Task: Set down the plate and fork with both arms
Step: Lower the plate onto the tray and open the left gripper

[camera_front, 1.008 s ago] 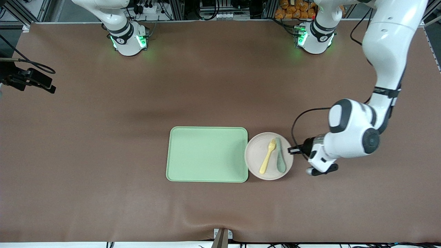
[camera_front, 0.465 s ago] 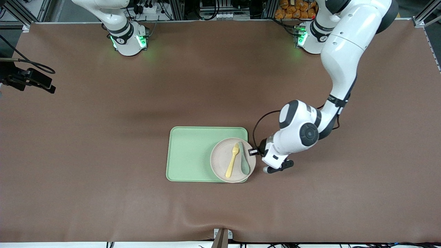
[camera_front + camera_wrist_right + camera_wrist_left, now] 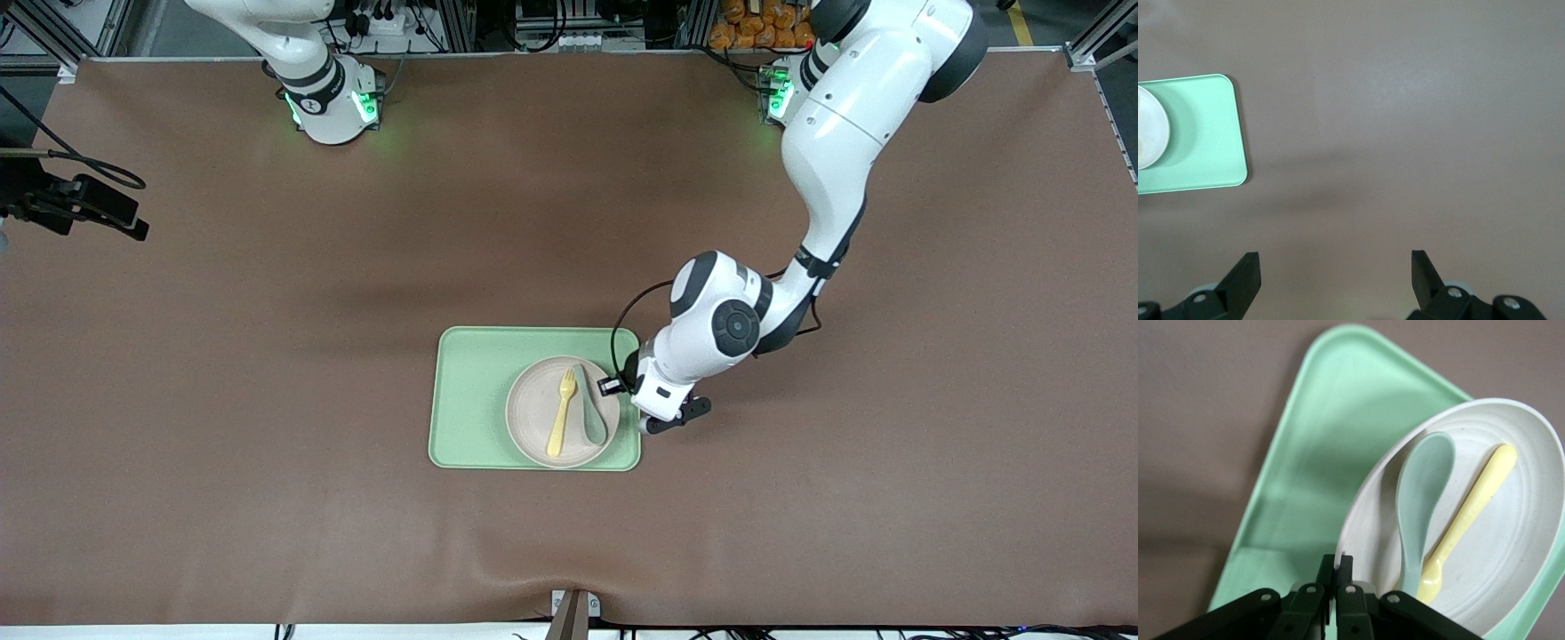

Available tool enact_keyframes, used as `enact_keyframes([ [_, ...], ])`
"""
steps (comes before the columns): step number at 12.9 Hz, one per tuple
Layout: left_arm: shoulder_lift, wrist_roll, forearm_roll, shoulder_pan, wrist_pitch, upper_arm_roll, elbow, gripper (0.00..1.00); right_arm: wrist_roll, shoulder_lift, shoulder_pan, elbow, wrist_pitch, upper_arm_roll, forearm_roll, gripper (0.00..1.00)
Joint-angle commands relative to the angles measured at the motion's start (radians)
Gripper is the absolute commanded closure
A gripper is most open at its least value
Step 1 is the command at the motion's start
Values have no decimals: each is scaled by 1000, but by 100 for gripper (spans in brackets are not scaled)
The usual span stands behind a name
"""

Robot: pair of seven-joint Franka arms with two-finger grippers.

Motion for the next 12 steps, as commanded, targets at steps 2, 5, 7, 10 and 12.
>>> enact_keyframes([
  [2, 6, -24, -4, -30, 8, 16, 21, 100, -8, -4, -19, 1, -4, 9, 21, 0],
  [5, 11, -48, -5, -43, 8, 27, 21, 32, -8, -2, -19, -1, -6, 9, 21, 0],
  [7, -15, -71, 5, -41, -6, 36, 19, 0, -8, -2, -15, -3, -6, 9, 21, 0],
  [10, -95, -67, 135, -24, -110, 56, 24, 0, -8, 6, -11, 1, -6, 11, 28, 0],
  [12, -167, -62, 211, 29, -169, 56, 25, 0, -7, 10, -2, 5, 4, 14, 48, 0],
])
